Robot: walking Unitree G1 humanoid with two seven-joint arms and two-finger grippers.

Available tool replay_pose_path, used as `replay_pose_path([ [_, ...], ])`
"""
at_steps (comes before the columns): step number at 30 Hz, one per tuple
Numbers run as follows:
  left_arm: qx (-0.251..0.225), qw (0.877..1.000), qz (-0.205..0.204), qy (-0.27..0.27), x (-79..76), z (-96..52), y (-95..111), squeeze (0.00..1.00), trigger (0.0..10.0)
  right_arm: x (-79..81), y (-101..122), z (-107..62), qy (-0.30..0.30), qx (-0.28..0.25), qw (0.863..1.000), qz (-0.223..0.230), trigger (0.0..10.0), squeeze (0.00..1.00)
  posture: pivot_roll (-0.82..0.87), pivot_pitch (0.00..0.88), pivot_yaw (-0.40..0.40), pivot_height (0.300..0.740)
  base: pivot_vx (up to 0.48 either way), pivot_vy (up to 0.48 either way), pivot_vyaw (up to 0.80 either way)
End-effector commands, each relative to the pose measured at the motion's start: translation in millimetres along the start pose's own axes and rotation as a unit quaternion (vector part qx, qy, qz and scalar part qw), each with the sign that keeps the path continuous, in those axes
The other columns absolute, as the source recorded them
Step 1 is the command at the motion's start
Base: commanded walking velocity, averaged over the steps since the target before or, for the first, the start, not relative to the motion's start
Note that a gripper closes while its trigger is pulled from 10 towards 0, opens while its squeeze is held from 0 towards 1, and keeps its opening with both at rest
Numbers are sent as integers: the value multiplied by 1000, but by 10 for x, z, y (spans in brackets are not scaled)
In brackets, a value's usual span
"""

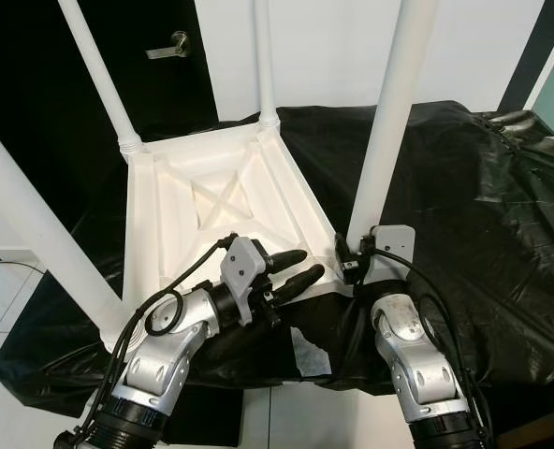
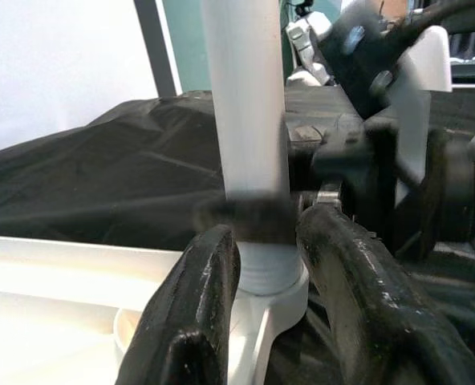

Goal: Building children table

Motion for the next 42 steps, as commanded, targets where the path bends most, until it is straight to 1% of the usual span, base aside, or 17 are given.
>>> replay_pose_path([
  [1, 8, 1000, 3, 0, 18, -9, -9, 0, 10000, 102, -68, -26, 9, 14, 1000, 23, 10000, 1000, -56, 0, 49, 740, 0, 0, 0],
  [9, 8, 1000, 4, 1, 13, -16, -4, 0, 10000, 79, 127, -76, 69, -51, 996, 14, 10000, 1000, -56, 0, 49, 740, 0, 0, 0],
  [13, 10, 1000, 3, 1, 5, -23, -6, 0, 10000, -20, 171, -193, 174, -88, 981, -7, 10000, 1000, -53, 0, 50, 740, 0, 0, 0],
  [17, 11, 1000, 3, 1, 4, -26, -5, 0, 10000, -73, 178, -220, 214, -98, 972, -15, 10000, 1000, -54, 0, 52, 740, 0, 0, 0],
  [18, 11, 1000, 3, 1, 4, -29, -4, 0, 10000, -96, 179, -225, 232, -100, 967, -19, 10000, 227, -55, 0, 53, 740, 0, 0, 0],
  [19, 11, 1000, 3, 1, 4, -29, -4, 0, 10000, -96, 179, -225, 232, -100, 967, -19, 10000, 227, -55, 0, 53, 740, 0, 0, 0],
  [20, 12, 1000, 3, 0, 1, -30, -6, 0, 10000, -107, 168, -231, 258, -99, 961, -23, 10000, 0, -56, 0, 55, 740, 0, 0, 0],
  [29, 17, 1000, 4, -3, -4, -23, -24, 0, 10000, -143, 96, -168, 336, -84, 936, -63, 10000, 0, -50, 0, 47, 740, 0, 0, 0],
  [30, 20, 1000, 6, -4, -8, -16, -37, 0, 10000, -125, 64, -150, 361, -79, 926, -82, 10000, 0, -47, 0, 45, 740, 0, 0, 0],
  [32, 20, 1000, 6, -4, -8, -16, -37, 0, 10000, -125, 64, -150, 361, -79, 926, -82, 10000, 0, -47, 0, 45, 740, 0, 0, 0],
  [33, 21, 1000, 8, -5, -11, -5, -41, 0, 10000, -81, 41, -111, 386, -76, 914, -101, 10000, 0, -42, 0, 40, 740, 0, 0, 0],
  [35, 21, 1000, 8, -5, -11, -5, -41, 0, 10000, -81, 41, -111, 386, -76, 914, -101, 10000, 0, -42, 0, 40, 740, 0, 0, 0],
  [36, 20, 1000, 10, -5, -14, 7, -38, 0, 10000, -37, 14, -67, 405, -74, 903, -121, 10000, 0, -34, 0, 31, 740, 0, 0, 0],
  [37, 19, 1000, 11, -5, -14, 14, -32, 0, 10000, 2, -4, -34, 420, -73, 894, -136, 7725, 0, -26, 0, 24, 740, 0, 0, 0],
  [38, 18, 1000, 11, -4, -14, 18, -27, 0, 10000, 24, -13, -15, 429, -73, 889, -144, 7725, 0, -26, 0, 24, 740, 0, 0, 0],
  [39, 17, 1000, 11, -3, -10, 18, -23, 0, 10000, 33, -19, 1, 432, -73, 887, -147, 5608, 0, -25, 0, 23, 740, 0, 0, 0],
  [42, 17, 1000, 12, -2, -7, 16, -22, 0, 10000, 32, -19, 9, 435, -73, 885, -147, 5608, 0, -25, 0, 23, 740, 0, 0, 0],
])
Point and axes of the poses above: a point about 5 cm out from each wrist's last joint towards the gripper, its own z axis pointing out of the wrist towards the gripper, its own y axis along the axis of the wrist's last joint, x = y × z, the point moved 6 cm from there along z, pointing out of the wrist towards the gripper, and after that the axes turned 14 degrees about -z, right-handed, at the moved point
